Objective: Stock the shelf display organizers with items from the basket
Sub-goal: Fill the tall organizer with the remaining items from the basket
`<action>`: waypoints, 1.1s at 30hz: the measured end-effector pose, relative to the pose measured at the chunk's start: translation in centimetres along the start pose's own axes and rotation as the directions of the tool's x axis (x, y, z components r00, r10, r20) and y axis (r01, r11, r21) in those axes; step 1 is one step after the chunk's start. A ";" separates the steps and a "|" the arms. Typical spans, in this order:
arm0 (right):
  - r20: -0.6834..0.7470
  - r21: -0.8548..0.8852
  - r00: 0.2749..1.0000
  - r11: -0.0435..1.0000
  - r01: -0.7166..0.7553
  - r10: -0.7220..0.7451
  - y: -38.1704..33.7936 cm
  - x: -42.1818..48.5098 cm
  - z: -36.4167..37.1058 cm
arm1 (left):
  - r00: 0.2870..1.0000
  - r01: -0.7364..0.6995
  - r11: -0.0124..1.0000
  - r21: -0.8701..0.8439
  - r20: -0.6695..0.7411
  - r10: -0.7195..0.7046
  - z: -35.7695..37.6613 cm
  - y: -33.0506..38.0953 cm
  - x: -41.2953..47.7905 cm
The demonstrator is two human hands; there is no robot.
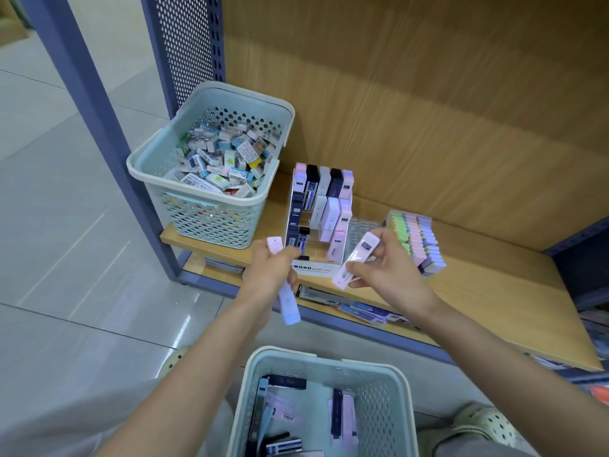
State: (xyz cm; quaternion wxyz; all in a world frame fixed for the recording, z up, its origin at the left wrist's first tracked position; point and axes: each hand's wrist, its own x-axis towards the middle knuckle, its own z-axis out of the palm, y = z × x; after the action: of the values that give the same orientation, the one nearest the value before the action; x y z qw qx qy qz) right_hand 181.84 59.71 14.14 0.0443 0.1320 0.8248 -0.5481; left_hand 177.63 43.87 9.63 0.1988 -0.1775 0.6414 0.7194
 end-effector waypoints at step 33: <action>0.143 -0.879 0.960 0.414 0.236 -0.242 6.4 11.3 0.8 | 0.994 -0.106 0.992 -0.062 0.004 0.107 0.6 -1.7 2.4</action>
State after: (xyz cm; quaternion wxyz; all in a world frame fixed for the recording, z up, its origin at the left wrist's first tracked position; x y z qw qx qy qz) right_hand 172.64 63.25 5.68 0.0257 -0.0277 0.9986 -0.0357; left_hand 176.46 44.81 6.99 0.1570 -0.1464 0.6268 0.7490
